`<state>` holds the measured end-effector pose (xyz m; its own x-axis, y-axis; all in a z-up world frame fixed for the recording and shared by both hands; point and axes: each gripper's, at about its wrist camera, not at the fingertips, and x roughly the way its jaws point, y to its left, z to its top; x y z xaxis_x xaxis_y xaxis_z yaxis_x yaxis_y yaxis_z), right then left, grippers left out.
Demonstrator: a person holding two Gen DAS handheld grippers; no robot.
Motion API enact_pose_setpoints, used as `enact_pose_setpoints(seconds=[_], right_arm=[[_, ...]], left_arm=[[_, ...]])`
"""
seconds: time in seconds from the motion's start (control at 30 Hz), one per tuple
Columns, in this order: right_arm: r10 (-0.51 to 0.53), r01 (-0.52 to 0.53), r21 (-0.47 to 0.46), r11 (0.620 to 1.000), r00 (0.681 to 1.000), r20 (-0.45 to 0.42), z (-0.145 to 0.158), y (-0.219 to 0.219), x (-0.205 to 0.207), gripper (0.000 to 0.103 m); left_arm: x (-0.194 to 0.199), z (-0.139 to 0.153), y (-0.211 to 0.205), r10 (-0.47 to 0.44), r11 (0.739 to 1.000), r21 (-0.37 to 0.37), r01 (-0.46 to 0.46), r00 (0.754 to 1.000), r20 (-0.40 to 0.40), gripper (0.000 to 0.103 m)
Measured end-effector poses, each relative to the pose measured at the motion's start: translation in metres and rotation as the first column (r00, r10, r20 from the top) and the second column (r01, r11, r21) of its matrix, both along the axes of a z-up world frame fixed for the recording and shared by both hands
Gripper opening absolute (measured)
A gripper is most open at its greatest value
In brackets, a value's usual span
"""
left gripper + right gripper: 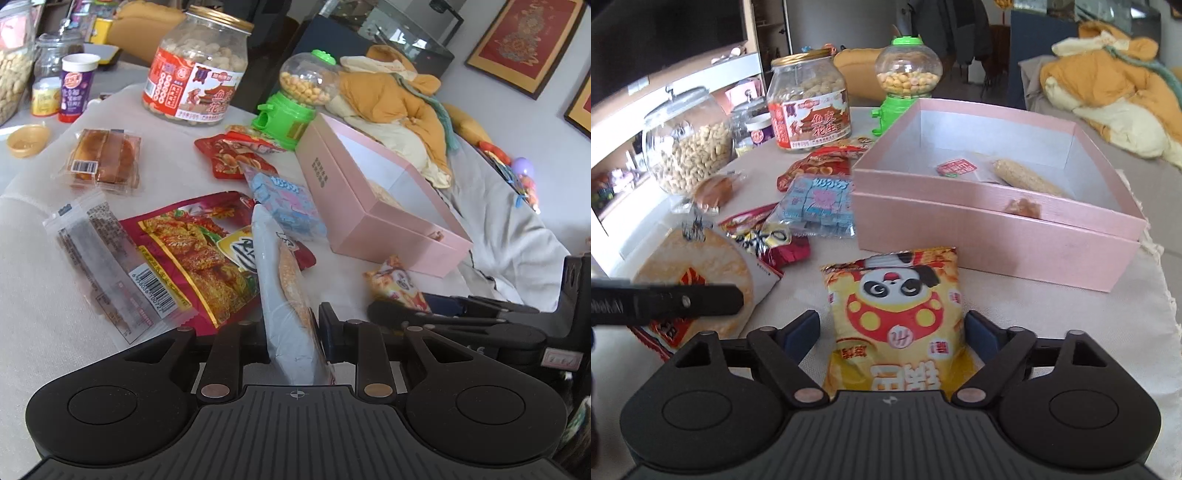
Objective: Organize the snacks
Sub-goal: 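Lift the rice cracker bag with the left gripper while the right gripper lifts the panda bag, then lower both bags into the pink box and open both grippers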
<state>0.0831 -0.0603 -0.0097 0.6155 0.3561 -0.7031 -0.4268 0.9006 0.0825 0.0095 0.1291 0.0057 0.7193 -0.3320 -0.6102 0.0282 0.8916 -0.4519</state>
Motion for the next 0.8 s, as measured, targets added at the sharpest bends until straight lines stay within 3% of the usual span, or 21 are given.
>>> enact_pose_setpoints(seconds=[0.03, 0.27, 0.4, 0.5, 0.67, 0.73, 0.8], right_arm=[[0.005, -0.005, 0.0, 1.0, 1.0, -0.006, 0.002, -0.003, 0.0, 0.068], [-0.013, 0.013, -0.009, 1.0, 0.999, -0.04, 0.012, -0.026, -0.012, 0.063], [-0.021, 0.021, -0.002, 1.0, 1.0, 0.0, 0.033, -0.039, -0.023, 0.061], [-0.022, 0.022, 0.012, 1.0, 0.999, 0.044, 0.056, -0.046, -0.027, 0.05], [-0.056, 0.054, 0.022, 0.998, 0.99, 0.131, 0.096, -0.056, -0.015, 0.049], [-0.088, 0.086, 0.02, 0.996, 0.984, 0.154, 0.107, -0.059, -0.004, 0.049], [-0.12, 0.117, 0.033, 0.993, 0.981, 0.152, 0.114, -0.063, 0.007, 0.049]], left_arm=[[0.0, 0.0, 0.0, -0.003, 1.0, 0.001, 0.003, 1.0, 0.002, 0.027], [-0.003, 0.01, -0.004, -0.048, 0.997, -0.059, 0.051, 0.997, 0.059, 0.021], [0.003, 0.031, -0.011, -0.076, 0.991, -0.098, 0.087, 0.99, 0.115, 0.021], [0.017, 0.054, -0.017, -0.093, 0.983, -0.141, 0.116, 0.982, 0.163, 0.021], [0.081, 0.109, -0.039, -0.11, 0.968, -0.184, 0.169, 0.949, 0.295, 0.021], [0.123, 0.111, -0.044, -0.131, 0.942, -0.263, 0.207, 0.952, 0.278, 0.023], [0.158, 0.099, -0.043, -0.119, 0.933, -0.306, 0.189, 0.965, 0.234, 0.023]])
